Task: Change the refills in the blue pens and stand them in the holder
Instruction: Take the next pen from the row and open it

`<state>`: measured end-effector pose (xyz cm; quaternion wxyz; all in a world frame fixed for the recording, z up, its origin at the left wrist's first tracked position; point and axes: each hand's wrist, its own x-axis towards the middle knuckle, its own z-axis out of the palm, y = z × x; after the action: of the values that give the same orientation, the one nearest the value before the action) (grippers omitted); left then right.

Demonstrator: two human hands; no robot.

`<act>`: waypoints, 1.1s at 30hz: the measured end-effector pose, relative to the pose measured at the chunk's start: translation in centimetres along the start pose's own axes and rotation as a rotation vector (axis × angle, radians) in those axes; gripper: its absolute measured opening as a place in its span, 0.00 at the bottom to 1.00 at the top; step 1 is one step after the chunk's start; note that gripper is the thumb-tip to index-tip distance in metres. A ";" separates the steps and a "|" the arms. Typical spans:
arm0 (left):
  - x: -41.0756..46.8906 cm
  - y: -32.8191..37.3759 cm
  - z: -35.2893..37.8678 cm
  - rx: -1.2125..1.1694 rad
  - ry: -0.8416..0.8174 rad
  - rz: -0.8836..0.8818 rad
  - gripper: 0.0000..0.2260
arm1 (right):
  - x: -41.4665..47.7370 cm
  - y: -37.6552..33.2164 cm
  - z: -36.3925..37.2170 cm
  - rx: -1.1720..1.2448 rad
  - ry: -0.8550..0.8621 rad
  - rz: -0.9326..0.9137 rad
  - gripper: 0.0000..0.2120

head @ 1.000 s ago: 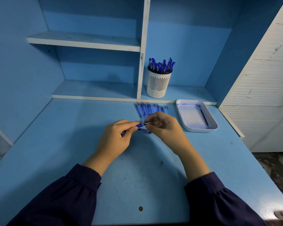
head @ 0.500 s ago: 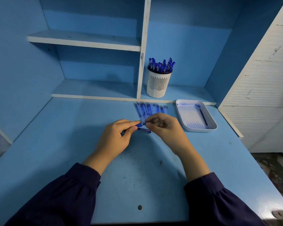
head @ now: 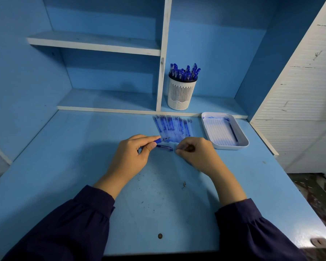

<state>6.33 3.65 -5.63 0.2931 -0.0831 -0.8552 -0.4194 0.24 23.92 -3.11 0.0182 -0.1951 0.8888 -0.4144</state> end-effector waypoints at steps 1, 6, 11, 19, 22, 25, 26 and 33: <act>0.0 0.0 0.0 0.001 -0.001 0.000 0.10 | 0.0 0.0 0.1 -0.030 -0.008 -0.005 0.01; 0.0 0.1 0.0 0.003 -0.005 0.004 0.10 | 0.0 0.1 0.0 -0.039 -0.035 0.003 0.04; -0.1 -0.1 0.0 0.011 -0.025 0.002 0.11 | -0.2 -0.6 -0.4 0.161 0.065 -0.014 0.05; 0.0 -0.2 0.2 0.041 -0.037 0.022 0.11 | -0.2 -2.1 1.0 0.313 0.069 -0.178 0.05; 0.0 -0.1 0.1 0.028 -0.032 0.015 0.11 | 0.0 -1.6 0.7 0.288 0.099 -0.152 0.04; -0.1 0.0 0.0 0.008 -0.002 0.003 0.10 | 0.2 -1.3 0.0 0.366 0.198 -0.152 0.07; -0.1 -0.1 0.0 0.004 0.011 -0.001 0.10 | 0.1 -1.4 -0.2 0.433 0.246 -0.159 0.06; -0.1 -0.2 0.2 -0.004 0.060 0.009 0.11 | -0.3 -2.8 0.2 0.754 0.417 -0.134 0.07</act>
<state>6.22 3.70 -5.87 0.3203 -0.0752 -0.8447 -0.4221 1.49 22.21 -1.20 -0.1187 -0.1443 0.6454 -0.7406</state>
